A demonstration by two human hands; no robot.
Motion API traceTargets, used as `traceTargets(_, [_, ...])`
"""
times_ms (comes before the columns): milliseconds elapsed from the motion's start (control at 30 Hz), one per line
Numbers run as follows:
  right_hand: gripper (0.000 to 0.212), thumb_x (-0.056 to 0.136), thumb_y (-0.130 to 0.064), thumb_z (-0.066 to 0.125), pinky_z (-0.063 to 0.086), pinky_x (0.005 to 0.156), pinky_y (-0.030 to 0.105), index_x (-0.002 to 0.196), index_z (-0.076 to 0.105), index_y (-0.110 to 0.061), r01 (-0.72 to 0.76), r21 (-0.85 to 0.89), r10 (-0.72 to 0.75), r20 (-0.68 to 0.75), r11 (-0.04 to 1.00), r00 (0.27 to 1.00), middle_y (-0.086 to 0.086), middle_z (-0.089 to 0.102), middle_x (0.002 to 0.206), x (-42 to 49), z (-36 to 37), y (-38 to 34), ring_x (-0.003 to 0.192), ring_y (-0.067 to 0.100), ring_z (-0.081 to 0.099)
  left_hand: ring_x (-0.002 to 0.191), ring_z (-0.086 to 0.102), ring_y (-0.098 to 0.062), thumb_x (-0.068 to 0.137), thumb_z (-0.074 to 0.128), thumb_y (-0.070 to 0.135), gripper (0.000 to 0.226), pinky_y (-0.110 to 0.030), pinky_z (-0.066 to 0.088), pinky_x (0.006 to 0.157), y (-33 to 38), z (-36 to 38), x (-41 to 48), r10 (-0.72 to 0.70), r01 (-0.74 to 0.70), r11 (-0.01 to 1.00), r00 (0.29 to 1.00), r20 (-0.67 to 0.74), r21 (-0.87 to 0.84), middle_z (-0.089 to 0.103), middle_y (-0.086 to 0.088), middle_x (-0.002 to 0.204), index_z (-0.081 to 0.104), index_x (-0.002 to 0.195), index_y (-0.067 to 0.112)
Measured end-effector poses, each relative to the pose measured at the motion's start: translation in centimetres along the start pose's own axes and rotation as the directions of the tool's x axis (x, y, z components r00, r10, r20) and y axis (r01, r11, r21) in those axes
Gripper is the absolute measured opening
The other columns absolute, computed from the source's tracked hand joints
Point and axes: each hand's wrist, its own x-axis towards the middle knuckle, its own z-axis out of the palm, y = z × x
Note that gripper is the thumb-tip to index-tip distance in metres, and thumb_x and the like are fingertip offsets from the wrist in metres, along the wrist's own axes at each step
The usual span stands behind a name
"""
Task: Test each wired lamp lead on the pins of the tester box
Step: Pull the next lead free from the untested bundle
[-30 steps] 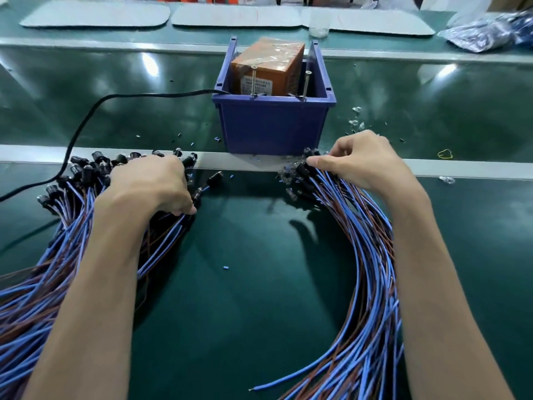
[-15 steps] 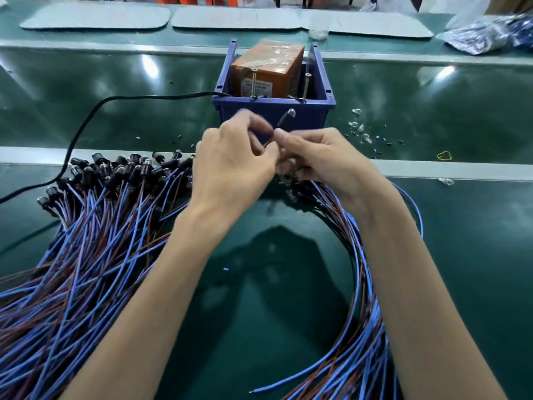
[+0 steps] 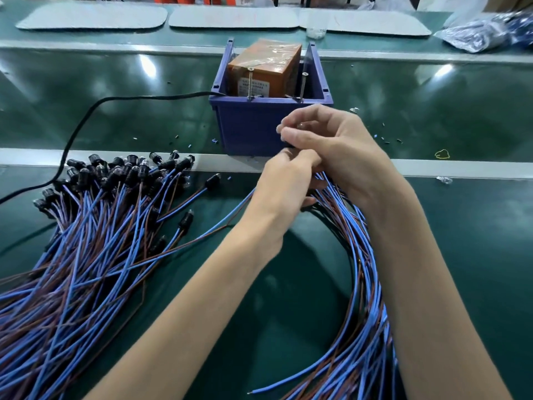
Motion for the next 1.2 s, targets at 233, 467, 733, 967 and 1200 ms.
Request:
traceTargets(233, [0.012, 0.092, -0.02, 0.063, 0.051, 0.064, 0.023, 0.084, 0.066, -0.011, -0.035, 0.0, 0.035, -0.11, 0.999, 0.993, 0.002, 0.066, 0.077, 0.4, 0.1, 0.4, 0.068, 0.011, 0.063, 0.073, 0.059, -0.007, 0.096, 0.037, 0.034, 0.028, -0.02, 0.044, 0.056, -0.4, 0.7, -0.2, -0.126, 0.109, 0.947, 0.991, -0.036, -0.301, 0.065, 0.003, 0.09, 0.06, 0.088, 0.021])
traceTargets(467, [0.027, 0.104, -0.034, 0.036, 0.058, 0.068, 0.033, 0.087, 0.046, -0.015, 0.018, 0.283, 0.074, -0.311, 0.959, 0.948, -0.007, 0.047, 0.051, 0.7, 0.0, -0.5, 0.047, 0.009, 0.048, 0.071, 0.055, -0.011, 0.1, 0.032, 0.04, 0.037, -0.022, 0.042, 0.061, -0.7, -0.3, 1.0, -0.422, 0.066, 0.59, 0.875, -0.238, -0.805, 0.055, -0.001, 0.084, 0.051, 0.111, 0.011])
traceTargets(733, [0.019, 0.1, -0.001, 0.039, 0.033, 0.049, 0.015, 0.102, 0.056, -0.009, 0.027, 0.177, 0.061, -0.47, 0.984, 0.881, -0.002, 0.034, 0.07, 1.2, -1.7, -0.1, 0.055, 0.004, 0.032, 0.066, 0.053, -0.005, 0.103, 0.03, 0.029, 0.032, -0.02, 0.038, 0.056, -0.6, -1.7, 2.0, -0.437, -0.085, 0.651, 0.771, -0.464, -0.754, 0.056, 0.009, 0.08, 0.059, 0.093, 0.019])
traceTargets(967, [0.016, 0.102, -0.014, 0.043, 0.026, 0.042, 0.014, 0.107, 0.054, -0.024, 0.215, 0.333, 0.045, -0.627, 0.918, 0.778, -0.004, 0.031, 0.066, 1.0, -2.7, -0.3, 0.046, 0.002, 0.026, 0.053, 0.051, -0.003, 0.105, 0.029, 0.026, 0.035, -0.015, 0.035, 0.047, -0.6, -2.5, 2.6, -0.368, -0.226, 0.631, 0.754, -0.543, -0.742, 0.054, 0.009, 0.069, 0.056, 0.082, 0.023])
traceTargets(1200, [0.016, 0.093, -0.002, 0.052, 0.019, 0.035, 0.014, 0.093, 0.068, -0.005, 0.051, 0.334, 0.128, -0.491, 0.941, 0.862, -0.01, 0.029, 0.048, 0.9, -2.9, 0.1, 0.037, 0.002, 0.02, 0.043, 0.046, 0.001, 0.105, 0.034, 0.026, 0.035, -0.011, 0.035, 0.043, -1.3, -1.1, 2.1, -0.092, -0.068, 0.854, 0.956, -0.278, -0.516, 0.05, 0.014, 0.05, 0.065, 0.089, 0.021])
